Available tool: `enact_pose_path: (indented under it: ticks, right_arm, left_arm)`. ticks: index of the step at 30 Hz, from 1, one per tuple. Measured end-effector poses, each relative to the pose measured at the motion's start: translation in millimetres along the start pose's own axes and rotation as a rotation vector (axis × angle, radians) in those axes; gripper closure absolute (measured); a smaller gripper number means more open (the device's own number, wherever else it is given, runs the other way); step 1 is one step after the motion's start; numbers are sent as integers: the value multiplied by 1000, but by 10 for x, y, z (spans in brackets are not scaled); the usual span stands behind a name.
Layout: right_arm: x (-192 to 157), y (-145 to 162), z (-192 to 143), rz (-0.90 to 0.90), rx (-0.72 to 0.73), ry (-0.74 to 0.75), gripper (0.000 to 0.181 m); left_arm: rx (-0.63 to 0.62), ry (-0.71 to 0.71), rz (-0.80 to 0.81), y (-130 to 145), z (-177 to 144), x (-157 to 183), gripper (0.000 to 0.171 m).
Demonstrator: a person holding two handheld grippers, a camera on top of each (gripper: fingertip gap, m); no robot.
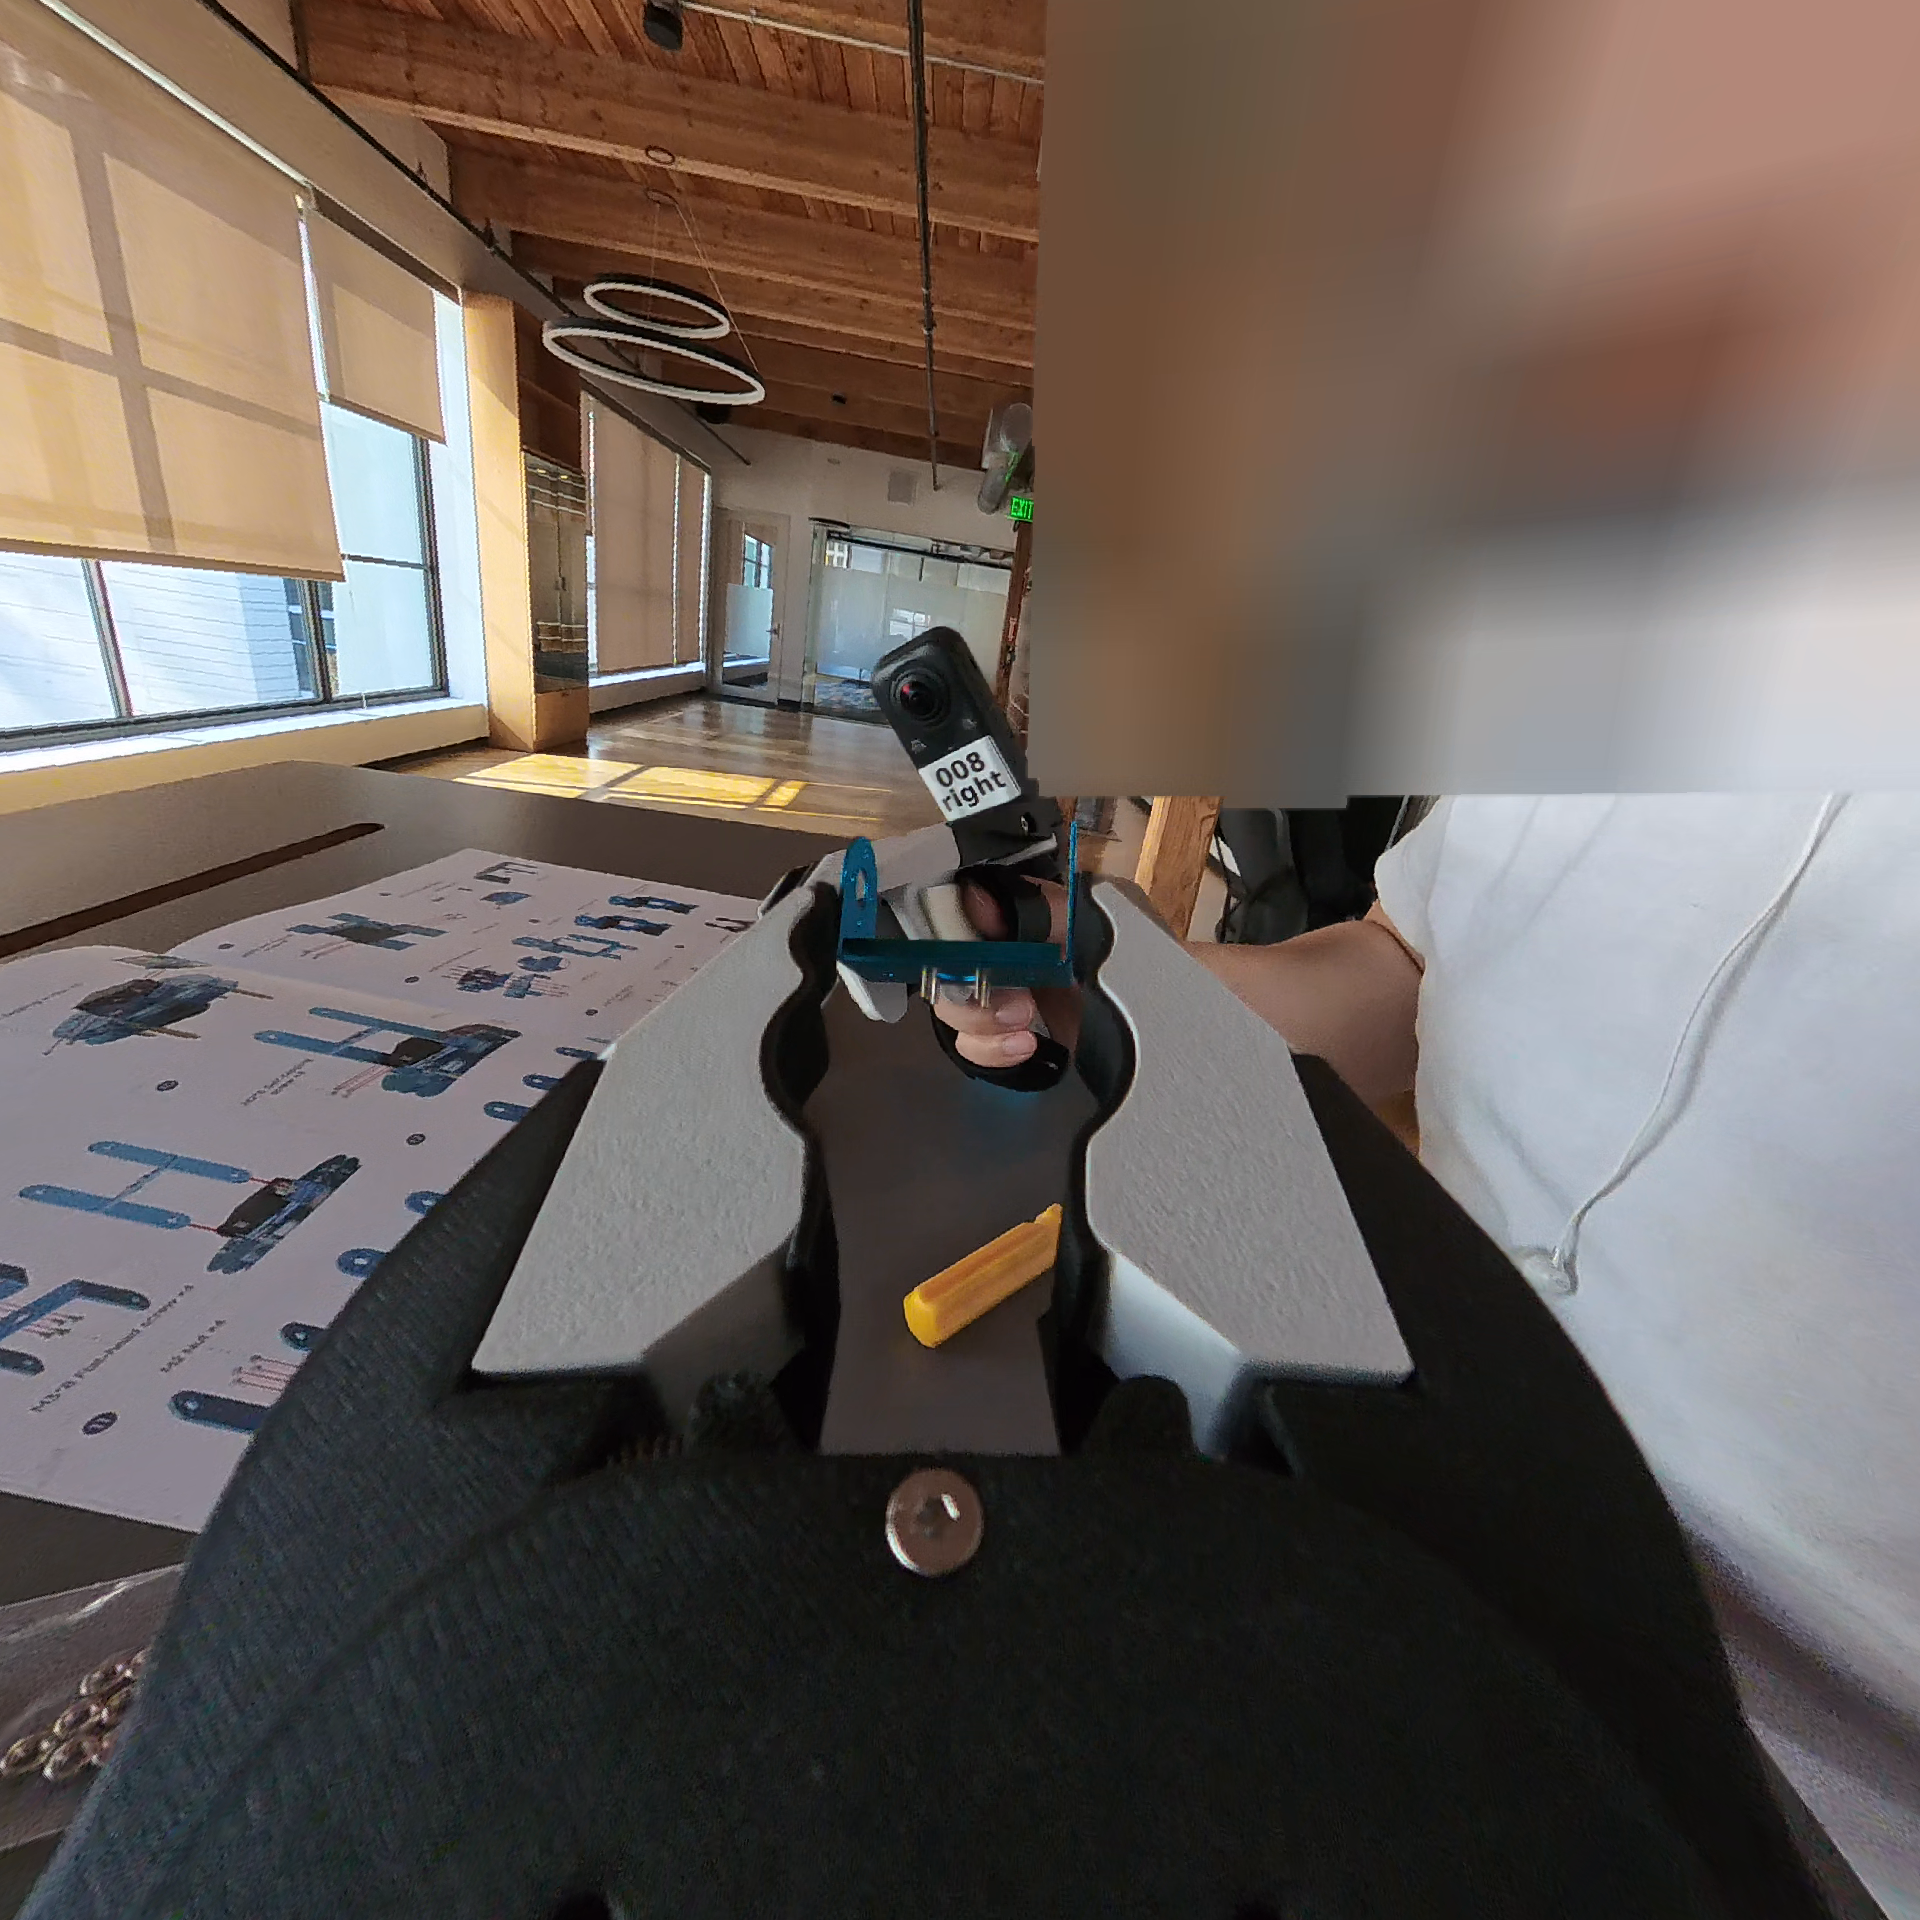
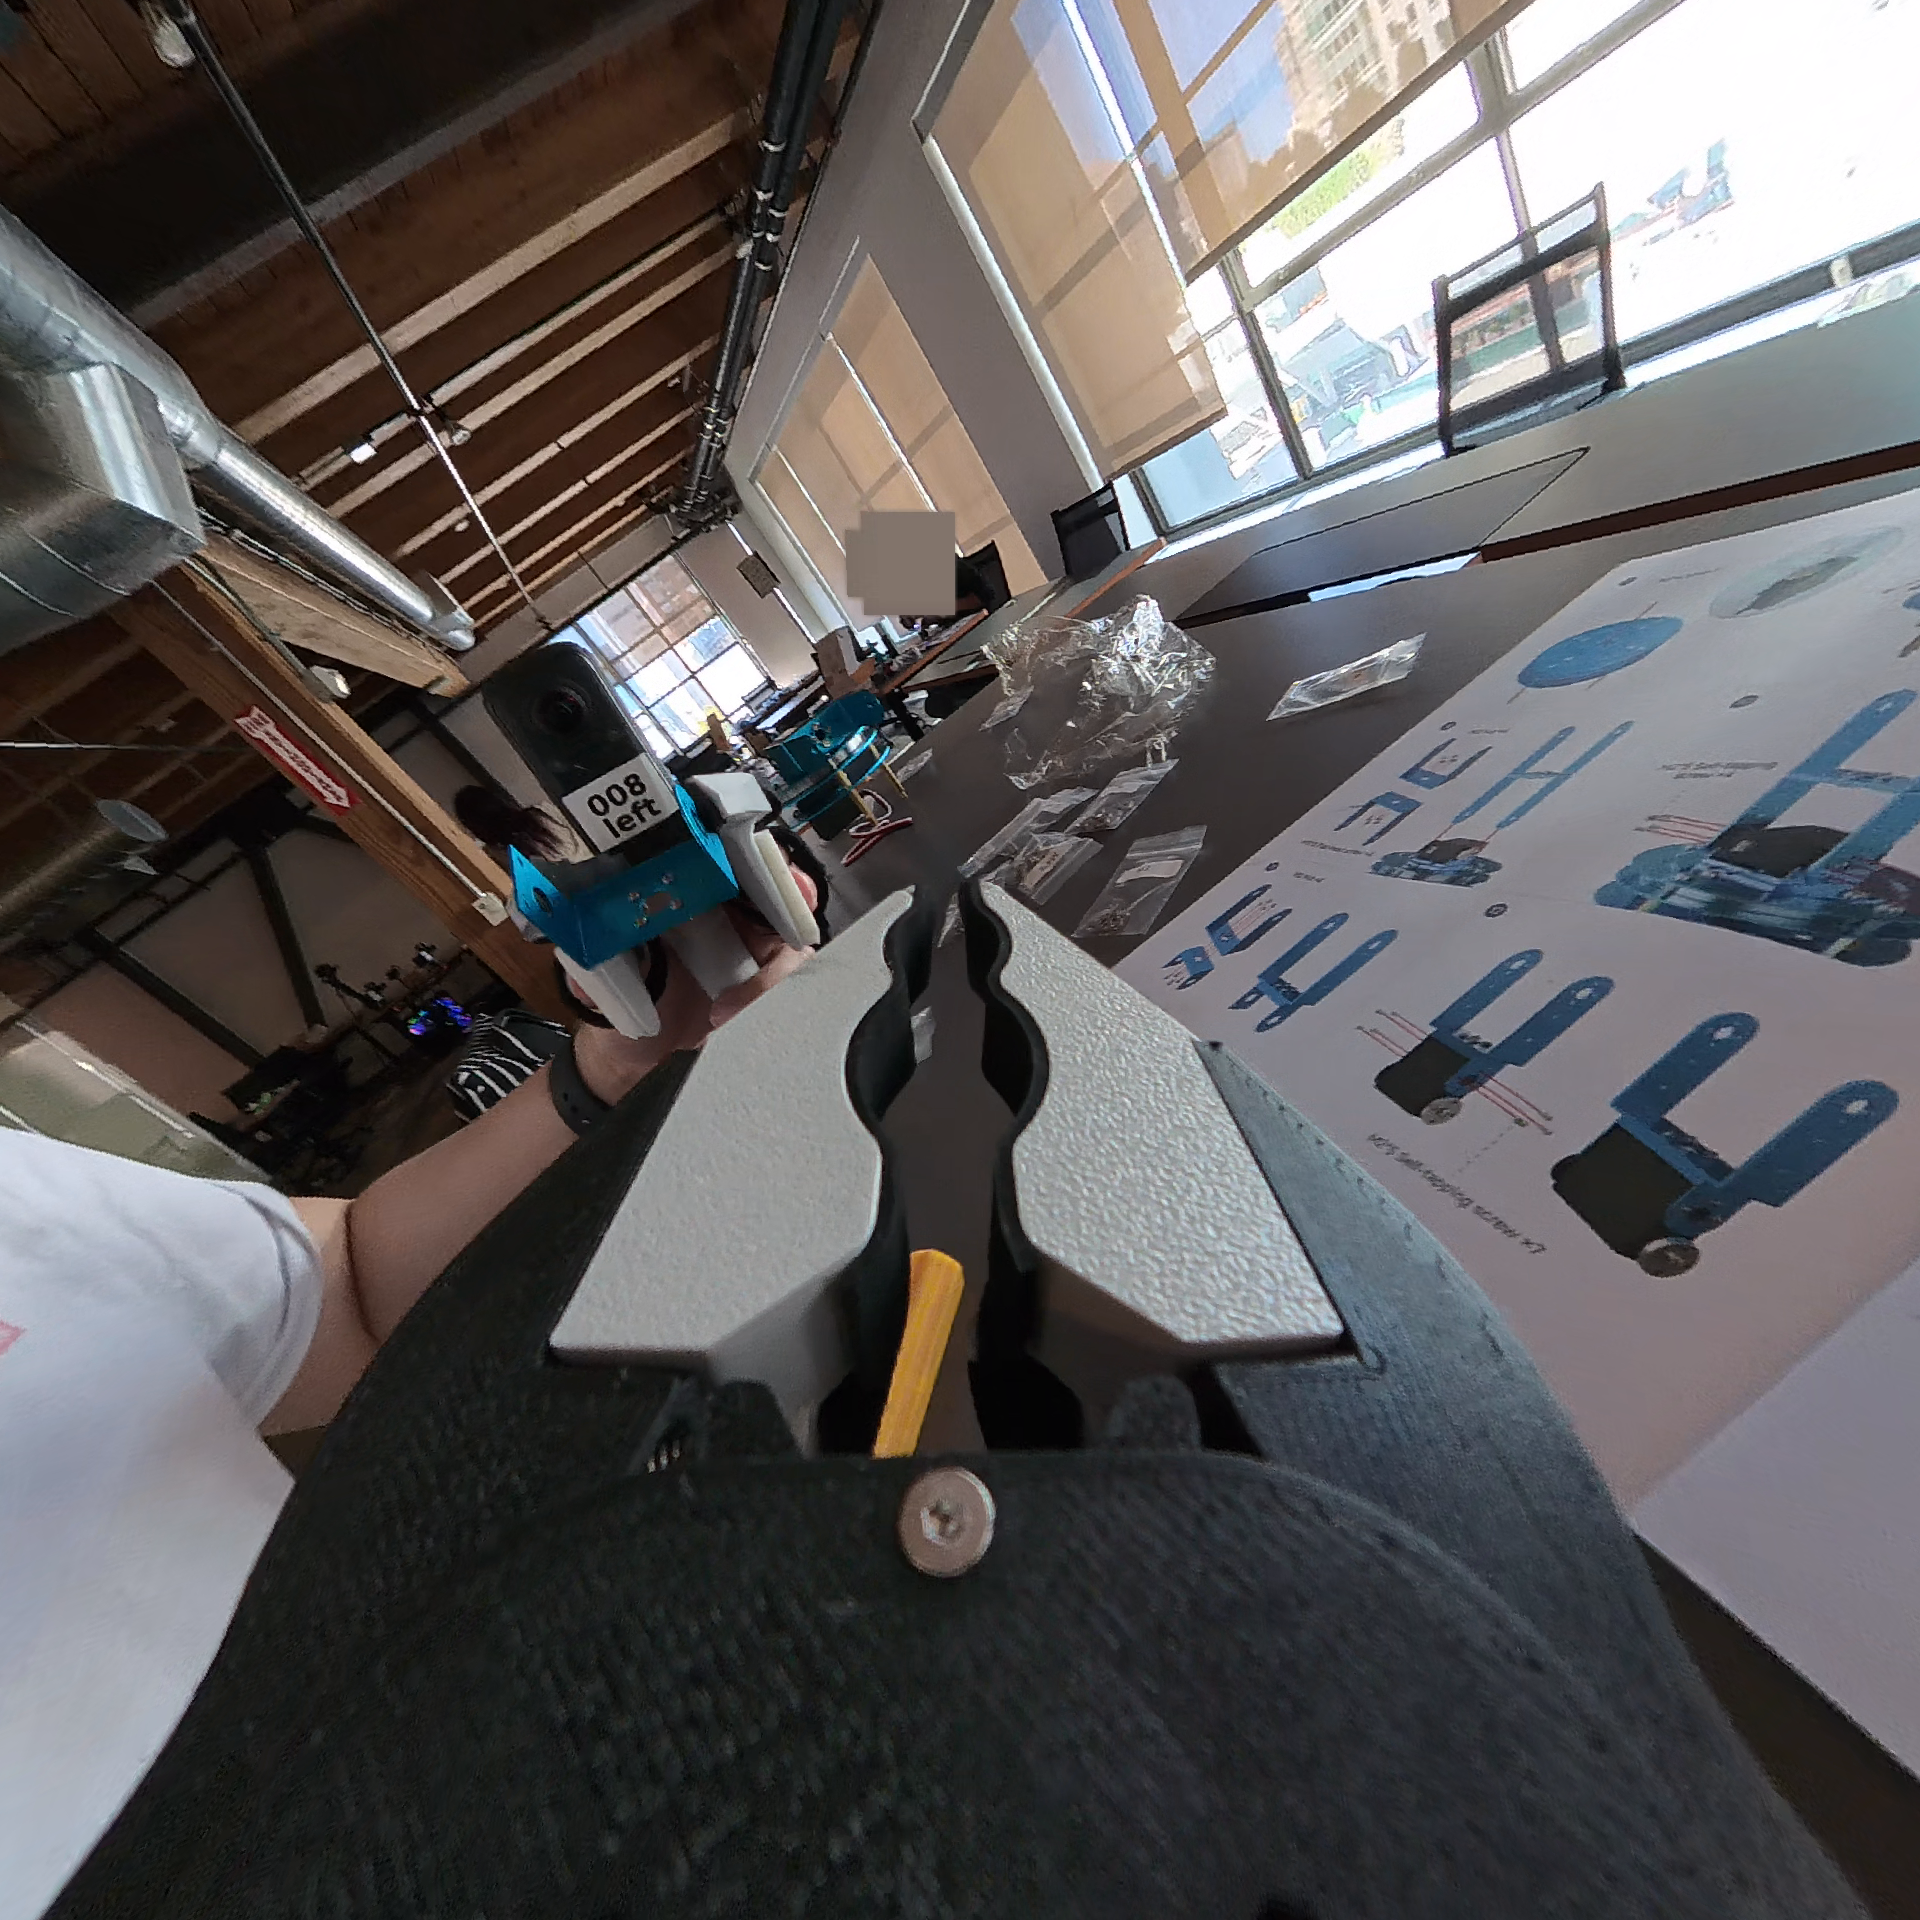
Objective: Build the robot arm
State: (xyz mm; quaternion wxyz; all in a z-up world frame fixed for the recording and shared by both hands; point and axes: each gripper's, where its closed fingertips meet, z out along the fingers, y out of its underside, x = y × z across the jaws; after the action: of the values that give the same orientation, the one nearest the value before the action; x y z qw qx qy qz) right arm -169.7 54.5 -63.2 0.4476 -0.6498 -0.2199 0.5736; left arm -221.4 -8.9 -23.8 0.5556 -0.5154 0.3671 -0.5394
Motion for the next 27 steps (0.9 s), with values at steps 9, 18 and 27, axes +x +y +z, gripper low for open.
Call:
enact_pose_path:
  ticks: [9,18,27]
  right_arm:
    - [19,111,18,-52,-97,9,176]
    - [-368,191,120,-81,-168,-173,165]
    - [-561,147,97,7,-136,-296,163]
  left_arm:
    - [-2,49,-50,40,26,50,127]
    - [-25,168,-227,118,78,162,127]
    - [8,233,-314,120,120,226,127]
